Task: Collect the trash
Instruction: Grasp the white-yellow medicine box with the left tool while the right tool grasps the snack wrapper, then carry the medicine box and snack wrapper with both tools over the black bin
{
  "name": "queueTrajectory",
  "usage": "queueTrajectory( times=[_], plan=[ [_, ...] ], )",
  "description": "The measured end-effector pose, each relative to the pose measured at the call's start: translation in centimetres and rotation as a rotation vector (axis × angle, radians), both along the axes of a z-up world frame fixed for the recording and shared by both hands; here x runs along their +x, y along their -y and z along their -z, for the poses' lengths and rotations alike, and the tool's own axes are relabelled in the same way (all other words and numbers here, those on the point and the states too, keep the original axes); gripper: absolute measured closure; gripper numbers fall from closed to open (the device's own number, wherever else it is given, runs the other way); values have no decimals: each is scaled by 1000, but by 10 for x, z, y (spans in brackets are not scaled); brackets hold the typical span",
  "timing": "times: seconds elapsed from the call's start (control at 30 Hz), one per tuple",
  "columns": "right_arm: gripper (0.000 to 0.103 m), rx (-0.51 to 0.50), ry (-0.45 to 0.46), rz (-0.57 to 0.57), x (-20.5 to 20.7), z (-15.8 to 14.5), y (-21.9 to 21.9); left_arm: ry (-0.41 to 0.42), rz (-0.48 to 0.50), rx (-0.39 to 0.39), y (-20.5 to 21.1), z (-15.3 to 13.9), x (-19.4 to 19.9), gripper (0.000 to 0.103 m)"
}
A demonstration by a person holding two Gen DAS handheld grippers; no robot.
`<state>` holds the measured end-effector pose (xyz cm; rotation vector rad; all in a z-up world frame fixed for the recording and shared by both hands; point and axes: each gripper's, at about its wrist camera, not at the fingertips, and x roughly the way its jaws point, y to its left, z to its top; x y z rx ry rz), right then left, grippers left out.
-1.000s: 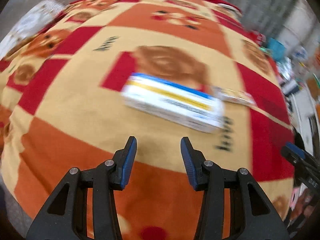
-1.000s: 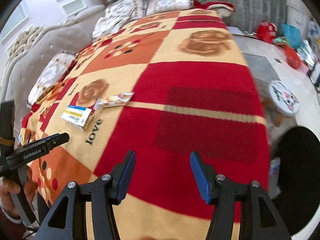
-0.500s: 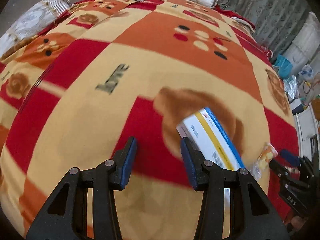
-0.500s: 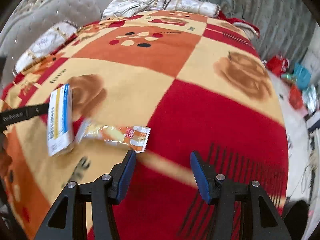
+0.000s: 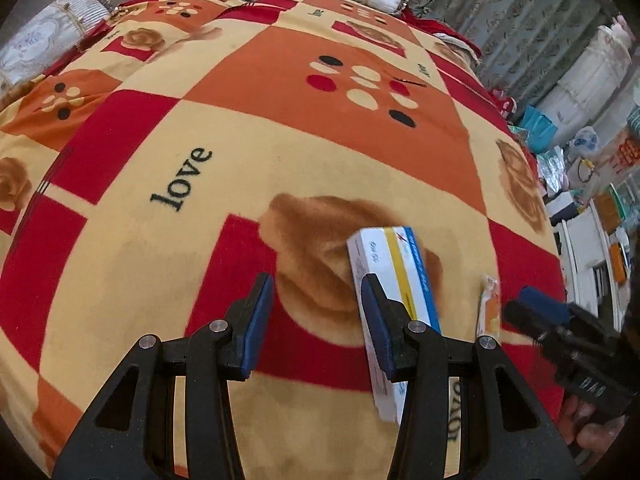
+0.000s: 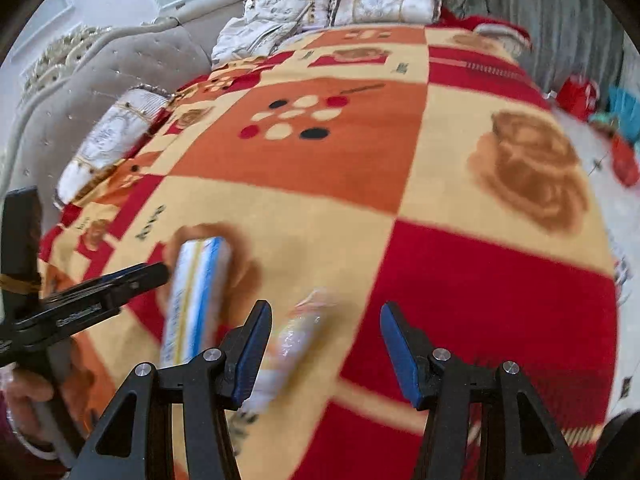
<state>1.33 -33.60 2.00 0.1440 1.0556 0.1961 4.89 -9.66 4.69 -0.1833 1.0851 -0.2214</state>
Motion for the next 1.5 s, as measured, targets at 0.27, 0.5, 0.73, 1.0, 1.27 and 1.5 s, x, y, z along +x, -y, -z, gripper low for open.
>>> queueTrajectory(
  times=[0.27, 0.5, 0.73, 1.0, 1.27, 1.5],
  plan=[
    [51, -93, -7, 38, -8, 26, -21, 27, 20, 5, 12, -14, -19, 59],
    [83, -110, 54, 32, -28, 10, -1, 2, 40, 51, 51, 2, -19, 55],
    [83, -71, 102, 34, -68, -13, 23, 17, 44, 132, 83, 18, -15, 53],
    [83, -58, 112, 67, -102, -18, 44, 34, 76, 74, 85, 7, -35, 87],
    [83, -69, 139, 89, -135, -30, 57, 108, 156, 41, 111, -25, -90, 87],
    [83, -82, 155, 133, -163, -40, 75, 140, 242, 30, 144, -41, -126, 87]
  ],
)
